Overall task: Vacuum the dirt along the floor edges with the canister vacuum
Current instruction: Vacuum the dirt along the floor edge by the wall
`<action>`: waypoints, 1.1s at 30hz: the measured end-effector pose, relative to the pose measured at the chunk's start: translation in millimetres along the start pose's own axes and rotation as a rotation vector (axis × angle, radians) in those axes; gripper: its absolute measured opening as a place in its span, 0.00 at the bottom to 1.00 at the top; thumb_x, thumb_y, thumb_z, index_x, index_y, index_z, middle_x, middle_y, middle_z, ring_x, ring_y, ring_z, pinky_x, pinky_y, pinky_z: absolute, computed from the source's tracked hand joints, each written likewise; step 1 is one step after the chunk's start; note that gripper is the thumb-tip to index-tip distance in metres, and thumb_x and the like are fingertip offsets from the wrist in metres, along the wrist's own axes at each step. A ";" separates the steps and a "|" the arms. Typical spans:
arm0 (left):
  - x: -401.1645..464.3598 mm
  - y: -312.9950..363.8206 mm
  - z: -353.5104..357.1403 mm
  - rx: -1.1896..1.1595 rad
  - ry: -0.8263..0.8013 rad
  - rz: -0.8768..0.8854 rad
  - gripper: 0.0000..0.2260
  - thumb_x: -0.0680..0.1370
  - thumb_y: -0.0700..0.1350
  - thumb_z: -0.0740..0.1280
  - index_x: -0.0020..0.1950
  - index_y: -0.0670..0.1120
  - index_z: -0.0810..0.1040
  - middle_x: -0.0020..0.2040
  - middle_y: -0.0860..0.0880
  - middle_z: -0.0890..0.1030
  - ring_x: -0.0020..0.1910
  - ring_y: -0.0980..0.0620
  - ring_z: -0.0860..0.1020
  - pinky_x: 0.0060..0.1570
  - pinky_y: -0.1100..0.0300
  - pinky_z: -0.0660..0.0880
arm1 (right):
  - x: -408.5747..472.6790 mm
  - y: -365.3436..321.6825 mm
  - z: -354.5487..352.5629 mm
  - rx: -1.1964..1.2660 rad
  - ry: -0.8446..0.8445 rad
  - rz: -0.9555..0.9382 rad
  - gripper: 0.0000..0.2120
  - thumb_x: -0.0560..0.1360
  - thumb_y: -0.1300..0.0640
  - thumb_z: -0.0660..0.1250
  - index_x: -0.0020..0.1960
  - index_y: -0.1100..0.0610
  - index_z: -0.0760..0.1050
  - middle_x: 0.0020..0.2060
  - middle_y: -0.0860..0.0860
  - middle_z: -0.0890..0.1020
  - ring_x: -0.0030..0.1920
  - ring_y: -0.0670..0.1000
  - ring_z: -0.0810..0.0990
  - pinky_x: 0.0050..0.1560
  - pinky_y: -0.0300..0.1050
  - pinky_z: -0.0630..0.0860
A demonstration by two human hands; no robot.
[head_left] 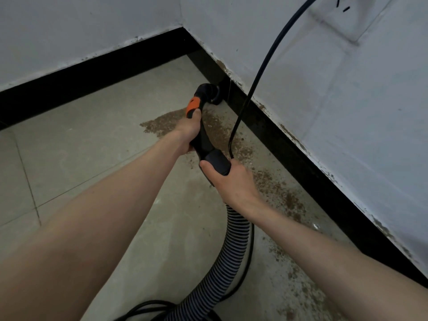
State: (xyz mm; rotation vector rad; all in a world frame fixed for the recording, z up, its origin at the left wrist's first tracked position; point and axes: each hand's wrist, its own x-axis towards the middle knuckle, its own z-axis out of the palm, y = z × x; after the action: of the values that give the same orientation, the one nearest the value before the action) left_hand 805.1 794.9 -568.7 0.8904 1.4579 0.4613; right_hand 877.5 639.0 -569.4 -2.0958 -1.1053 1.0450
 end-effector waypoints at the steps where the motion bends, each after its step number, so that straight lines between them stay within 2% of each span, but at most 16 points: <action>1: 0.0 -0.1 0.6 0.003 0.001 0.002 0.21 0.82 0.57 0.56 0.64 0.41 0.70 0.52 0.43 0.77 0.53 0.44 0.77 0.52 0.51 0.76 | -0.2 0.3 0.2 -0.004 0.000 0.002 0.32 0.66 0.27 0.62 0.52 0.54 0.73 0.41 0.50 0.78 0.40 0.51 0.78 0.32 0.44 0.68; 4: -1.9 -1.0 1.6 0.003 -0.012 0.000 0.21 0.82 0.57 0.56 0.64 0.42 0.69 0.54 0.42 0.78 0.53 0.43 0.78 0.51 0.50 0.77 | -3.2 0.3 0.0 -0.024 0.011 0.000 0.32 0.68 0.27 0.62 0.52 0.56 0.74 0.41 0.51 0.77 0.40 0.53 0.78 0.33 0.44 0.66; 7: -6.6 -3.4 -0.1 -0.017 -0.033 -0.010 0.20 0.82 0.57 0.55 0.64 0.42 0.69 0.48 0.44 0.77 0.46 0.46 0.78 0.44 0.51 0.76 | -10.5 -1.3 -3.1 -0.042 0.011 -0.019 0.30 0.70 0.29 0.63 0.51 0.56 0.73 0.39 0.50 0.77 0.39 0.52 0.78 0.32 0.45 0.67; 9: -12.1 -7.4 -3.4 -0.054 -0.064 -0.019 0.21 0.82 0.57 0.55 0.65 0.42 0.69 0.47 0.45 0.77 0.45 0.47 0.77 0.42 0.53 0.76 | -17.8 -2.7 -5.1 -0.070 0.008 -0.035 0.29 0.70 0.29 0.63 0.51 0.54 0.71 0.39 0.49 0.77 0.38 0.51 0.78 0.32 0.46 0.70; 11: -18.3 -12.0 -9.4 -0.097 -0.084 -0.018 0.21 0.82 0.57 0.55 0.66 0.42 0.69 0.51 0.44 0.78 0.47 0.46 0.78 0.42 0.53 0.77 | -24.4 -4.5 -6.6 -0.111 0.003 -0.057 0.28 0.70 0.29 0.62 0.52 0.53 0.70 0.40 0.48 0.77 0.40 0.50 0.78 0.35 0.47 0.75; 15: -36.5 -10.9 -33.1 -0.148 -0.022 0.015 0.18 0.82 0.55 0.56 0.64 0.43 0.68 0.50 0.44 0.78 0.46 0.47 0.78 0.36 0.53 0.76 | -33.8 -14.3 -9.5 -0.136 -0.035 -0.138 0.24 0.70 0.28 0.63 0.47 0.48 0.69 0.39 0.46 0.78 0.38 0.47 0.78 0.33 0.45 0.72; 19: -57.1 -1.2 -73.1 -0.193 0.079 0.065 0.14 0.82 0.53 0.57 0.59 0.44 0.68 0.43 0.47 0.76 0.40 0.49 0.77 0.28 0.59 0.74 | -46.1 -36.0 -0.6 -0.096 -0.104 -0.217 0.25 0.64 0.24 0.60 0.44 0.45 0.69 0.38 0.45 0.78 0.34 0.46 0.79 0.30 0.40 0.71; 23: -77.6 -3.7 -115.8 -0.227 0.168 0.089 0.21 0.81 0.58 0.57 0.65 0.43 0.64 0.44 0.45 0.74 0.43 0.45 0.76 0.39 0.51 0.75 | -65.4 -58.8 20.7 -0.060 -0.198 -0.276 0.27 0.63 0.23 0.59 0.42 0.47 0.69 0.36 0.47 0.78 0.31 0.46 0.78 0.27 0.38 0.67; 26: -91.7 -26.7 -143.1 -0.270 0.210 0.049 0.26 0.81 0.60 0.56 0.67 0.39 0.64 0.44 0.43 0.75 0.41 0.45 0.76 0.37 0.52 0.75 | -81.2 -62.1 37.4 -0.090 -0.273 -0.306 0.27 0.63 0.24 0.59 0.43 0.48 0.69 0.38 0.47 0.78 0.35 0.47 0.78 0.29 0.40 0.68; 28: -99.3 -46.2 -154.1 -0.303 0.225 0.007 0.27 0.81 0.59 0.56 0.69 0.38 0.64 0.48 0.42 0.77 0.43 0.45 0.77 0.36 0.52 0.74 | -87.9 -59.8 43.0 -0.145 -0.314 -0.311 0.27 0.62 0.24 0.59 0.42 0.47 0.68 0.38 0.47 0.78 0.36 0.47 0.78 0.30 0.41 0.68; 33: -107.9 -69.7 -154.0 -0.355 0.217 -0.076 0.22 0.82 0.55 0.57 0.69 0.41 0.63 0.47 0.44 0.74 0.44 0.45 0.75 0.40 0.50 0.72 | -88.4 -51.0 45.8 -0.197 -0.365 -0.263 0.27 0.64 0.24 0.60 0.44 0.48 0.69 0.40 0.49 0.79 0.32 0.48 0.79 0.29 0.40 0.71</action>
State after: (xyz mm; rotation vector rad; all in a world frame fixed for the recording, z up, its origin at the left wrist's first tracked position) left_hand 628.3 707.2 -532.9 0.5115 1.5378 0.7515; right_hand 785.7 594.8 -523.0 -1.8758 -1.6719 1.2591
